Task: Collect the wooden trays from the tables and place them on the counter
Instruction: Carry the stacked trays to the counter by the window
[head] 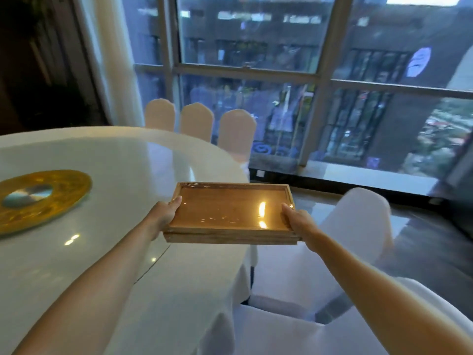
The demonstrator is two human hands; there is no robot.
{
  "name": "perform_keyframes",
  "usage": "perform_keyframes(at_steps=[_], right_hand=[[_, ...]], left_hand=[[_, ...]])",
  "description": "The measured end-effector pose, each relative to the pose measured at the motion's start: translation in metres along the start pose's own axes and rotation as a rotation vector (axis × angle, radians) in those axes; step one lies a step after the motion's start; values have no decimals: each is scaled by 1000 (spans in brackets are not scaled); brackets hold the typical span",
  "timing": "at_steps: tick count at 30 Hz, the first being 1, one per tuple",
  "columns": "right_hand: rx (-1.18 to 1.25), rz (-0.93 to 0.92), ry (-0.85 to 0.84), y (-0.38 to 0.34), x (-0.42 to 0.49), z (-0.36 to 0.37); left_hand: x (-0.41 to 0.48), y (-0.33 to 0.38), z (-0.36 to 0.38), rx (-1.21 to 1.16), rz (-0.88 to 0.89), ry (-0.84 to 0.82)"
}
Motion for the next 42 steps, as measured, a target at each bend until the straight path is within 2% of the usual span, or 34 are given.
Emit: perform_keyframes(at_steps=[10, 15, 22, 30, 42], right_hand=[[152, 170, 420, 73, -132, -99], [195, 271, 636, 115, -225, -156], [264, 368, 902, 177, -333, -230], [366, 412, 1035, 262, -392, -332], [352, 338, 1051, 359, -416, -571]], left_hand=[[-38, 61, 122, 168, 169, -430], [-91, 92, 213, 204, 251, -650], [-183, 126, 334, 232, 379, -869], [-270, 153, 477, 331, 451, -977], [-365, 253, 703, 302, 490, -969]])
Point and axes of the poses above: each hand's wrist, its own x-axis towards the middle knuckle, its own z-axis out of the palm, y = z × x, the point moved 2 cm from there along x, towards the middle knuckle, and after that the axes turned 6 degrees about -y, right-handed, at the moved point
